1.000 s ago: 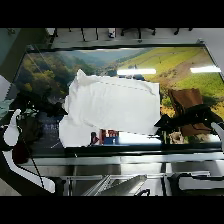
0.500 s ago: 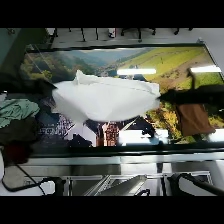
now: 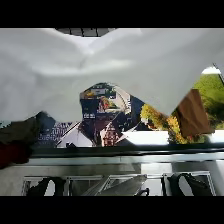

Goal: Fold the shirts.

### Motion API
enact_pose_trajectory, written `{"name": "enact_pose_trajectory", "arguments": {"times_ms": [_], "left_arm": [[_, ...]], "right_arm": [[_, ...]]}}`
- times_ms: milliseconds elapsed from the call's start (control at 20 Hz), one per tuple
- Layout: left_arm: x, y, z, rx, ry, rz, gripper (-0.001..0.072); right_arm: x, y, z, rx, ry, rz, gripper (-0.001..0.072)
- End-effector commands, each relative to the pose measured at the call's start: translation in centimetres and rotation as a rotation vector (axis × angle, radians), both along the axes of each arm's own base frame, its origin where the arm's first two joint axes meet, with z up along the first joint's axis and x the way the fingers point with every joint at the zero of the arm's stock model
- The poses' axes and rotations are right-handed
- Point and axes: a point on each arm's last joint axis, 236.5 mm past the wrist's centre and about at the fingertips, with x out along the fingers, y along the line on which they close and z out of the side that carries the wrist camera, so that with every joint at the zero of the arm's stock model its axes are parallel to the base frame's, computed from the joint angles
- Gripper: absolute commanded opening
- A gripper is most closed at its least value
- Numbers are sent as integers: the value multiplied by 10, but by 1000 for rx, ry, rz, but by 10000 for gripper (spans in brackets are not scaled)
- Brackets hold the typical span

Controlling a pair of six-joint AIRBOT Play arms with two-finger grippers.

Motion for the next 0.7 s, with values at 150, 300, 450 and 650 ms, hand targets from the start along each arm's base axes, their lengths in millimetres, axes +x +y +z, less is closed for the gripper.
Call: {"name": "enact_pose_trajectory", "arguments": {"times_ms": [150, 300, 450, 650], "left_arm": [[38, 19, -55, -31, 272, 44, 16], [124, 24, -152, -89, 622, -72, 16], [202, -4, -268, -90, 912, -205, 16], [293, 3, -452, -17, 1225, -88, 16]], "right_arm": [[7, -5, -26, -18, 131, -22, 19], [64, -24, -103, 69, 373, 17, 19], [129, -36, -225, 199, 639, 41, 19], [194, -55, -432, 361, 957, -106, 19]]}}
